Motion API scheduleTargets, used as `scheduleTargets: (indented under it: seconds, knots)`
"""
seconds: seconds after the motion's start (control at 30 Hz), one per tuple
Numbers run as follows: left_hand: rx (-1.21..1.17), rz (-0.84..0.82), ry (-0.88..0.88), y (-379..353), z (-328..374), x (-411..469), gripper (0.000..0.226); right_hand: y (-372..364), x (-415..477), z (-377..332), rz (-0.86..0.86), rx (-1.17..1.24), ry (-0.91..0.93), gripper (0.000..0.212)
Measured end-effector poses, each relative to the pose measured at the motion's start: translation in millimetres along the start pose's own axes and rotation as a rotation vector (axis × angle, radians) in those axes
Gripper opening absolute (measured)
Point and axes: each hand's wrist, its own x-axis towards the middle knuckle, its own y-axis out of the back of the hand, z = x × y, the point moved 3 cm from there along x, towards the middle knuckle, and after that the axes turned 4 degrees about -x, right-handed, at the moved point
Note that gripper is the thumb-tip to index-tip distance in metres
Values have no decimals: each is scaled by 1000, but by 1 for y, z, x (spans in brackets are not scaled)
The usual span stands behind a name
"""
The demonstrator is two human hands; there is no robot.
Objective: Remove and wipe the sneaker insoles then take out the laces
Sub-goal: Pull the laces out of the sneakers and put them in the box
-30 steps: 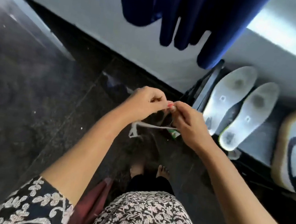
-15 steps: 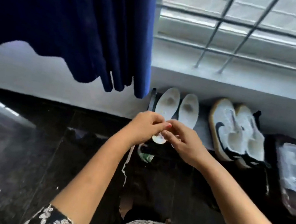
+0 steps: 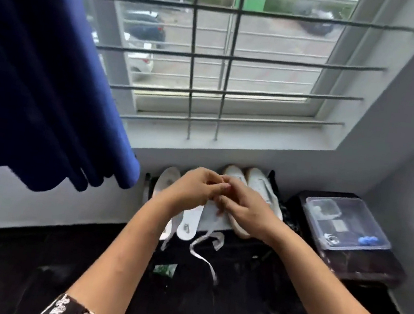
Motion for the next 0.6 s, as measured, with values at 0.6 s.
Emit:
scheduleTargets:
  seconds: [0.6]
  knots:
    - [-38,74,30,-40,49,18,26,111,-21,36,349,-239,-9,23]
